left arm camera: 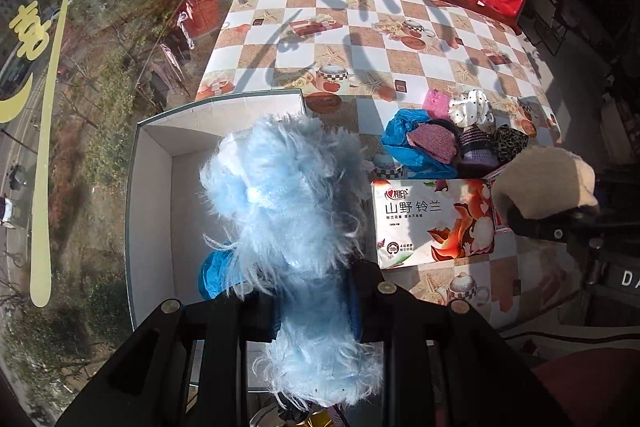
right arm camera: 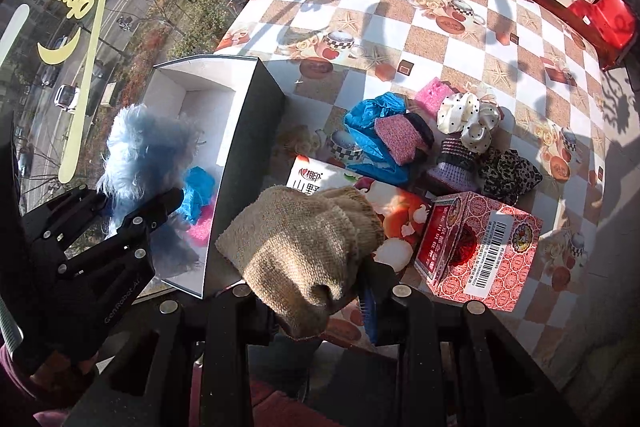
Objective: Organize soft objects
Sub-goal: 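Carry the fluffy plush with the left tool while the right tool carries the glove to the white box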
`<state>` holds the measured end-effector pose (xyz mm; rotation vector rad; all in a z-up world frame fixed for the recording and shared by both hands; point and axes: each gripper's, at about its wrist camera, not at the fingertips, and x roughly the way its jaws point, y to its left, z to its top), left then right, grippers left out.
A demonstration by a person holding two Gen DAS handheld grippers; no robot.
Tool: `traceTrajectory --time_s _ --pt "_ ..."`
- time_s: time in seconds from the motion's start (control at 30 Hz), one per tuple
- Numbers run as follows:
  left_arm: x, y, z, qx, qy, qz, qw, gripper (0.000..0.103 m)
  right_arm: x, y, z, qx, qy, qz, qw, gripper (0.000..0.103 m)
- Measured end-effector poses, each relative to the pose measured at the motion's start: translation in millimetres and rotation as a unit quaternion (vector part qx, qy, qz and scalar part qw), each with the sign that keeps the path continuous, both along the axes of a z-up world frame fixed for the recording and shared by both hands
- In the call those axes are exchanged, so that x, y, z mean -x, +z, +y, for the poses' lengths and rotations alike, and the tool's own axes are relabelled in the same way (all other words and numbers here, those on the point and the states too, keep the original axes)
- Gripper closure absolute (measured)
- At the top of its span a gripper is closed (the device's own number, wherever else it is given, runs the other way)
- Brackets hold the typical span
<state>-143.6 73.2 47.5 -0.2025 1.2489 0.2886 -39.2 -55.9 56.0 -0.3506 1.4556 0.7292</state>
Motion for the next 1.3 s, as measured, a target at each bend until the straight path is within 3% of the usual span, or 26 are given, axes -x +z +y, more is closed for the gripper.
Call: traceTrajectory --time_s 1.3 --pt "45 -18 63 0.019 0.128 0.013 0.9915 0.076 25 -9 99 0.006 0.132 0.009 0.991 0.071"
